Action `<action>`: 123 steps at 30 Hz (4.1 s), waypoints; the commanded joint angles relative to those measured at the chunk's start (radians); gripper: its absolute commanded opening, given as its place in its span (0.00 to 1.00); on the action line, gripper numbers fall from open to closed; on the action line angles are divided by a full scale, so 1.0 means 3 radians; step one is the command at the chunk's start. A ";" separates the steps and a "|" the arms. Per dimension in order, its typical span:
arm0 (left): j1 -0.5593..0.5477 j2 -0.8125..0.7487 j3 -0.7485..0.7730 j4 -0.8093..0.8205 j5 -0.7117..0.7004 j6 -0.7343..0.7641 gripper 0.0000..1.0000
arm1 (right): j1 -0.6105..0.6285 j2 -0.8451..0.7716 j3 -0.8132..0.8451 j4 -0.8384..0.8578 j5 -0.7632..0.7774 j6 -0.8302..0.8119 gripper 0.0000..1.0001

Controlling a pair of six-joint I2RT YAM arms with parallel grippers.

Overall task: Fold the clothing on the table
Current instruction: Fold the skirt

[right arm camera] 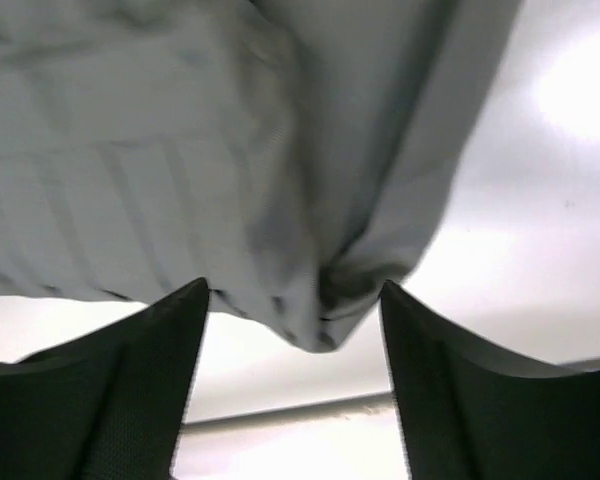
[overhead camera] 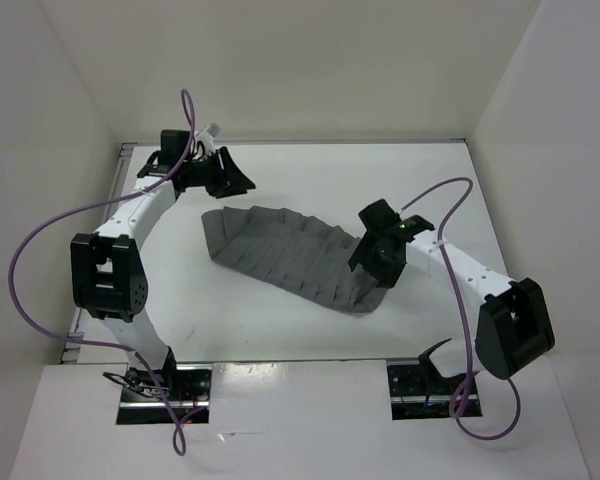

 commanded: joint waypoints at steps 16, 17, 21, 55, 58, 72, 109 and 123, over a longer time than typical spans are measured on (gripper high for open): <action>-0.0044 0.0018 -0.0186 -0.0038 0.0325 0.0021 0.49 | -0.0108 0.0798 -0.0472 0.0317 -0.0277 0.0026 0.86; -0.0044 0.0018 -0.0216 -0.0038 0.0325 0.0021 0.49 | -0.0108 0.0844 -0.0503 0.0387 -0.0277 0.0061 0.86; -0.0044 0.0018 -0.0247 -0.0038 0.0325 0.0021 0.49 | -0.0108 0.1018 -0.0534 0.0587 -0.0308 0.0138 0.82; -0.1450 0.1413 0.0780 -0.0723 -0.0155 0.0512 0.06 | -0.0625 0.1391 0.0780 0.0470 0.0168 -0.1007 0.00; -0.1450 0.1714 0.0898 -0.0754 -0.0212 0.0512 0.05 | -0.0625 0.1284 0.0780 0.0470 0.0097 -0.1038 0.00; -0.1874 0.2149 0.1061 -0.0887 -0.0668 0.0481 0.05 | -0.0625 0.0482 0.1541 0.0276 -0.0527 -0.1038 0.00; -0.0350 0.0840 -0.0038 -0.0688 -0.1736 0.0031 0.39 | -0.0354 0.1069 0.2053 -0.0103 -0.0666 -0.1319 0.00; -0.0796 0.1071 0.0080 -0.0411 -0.1209 -0.0117 0.36 | 0.0259 0.1800 0.2666 -0.0103 -0.0599 -0.1319 0.00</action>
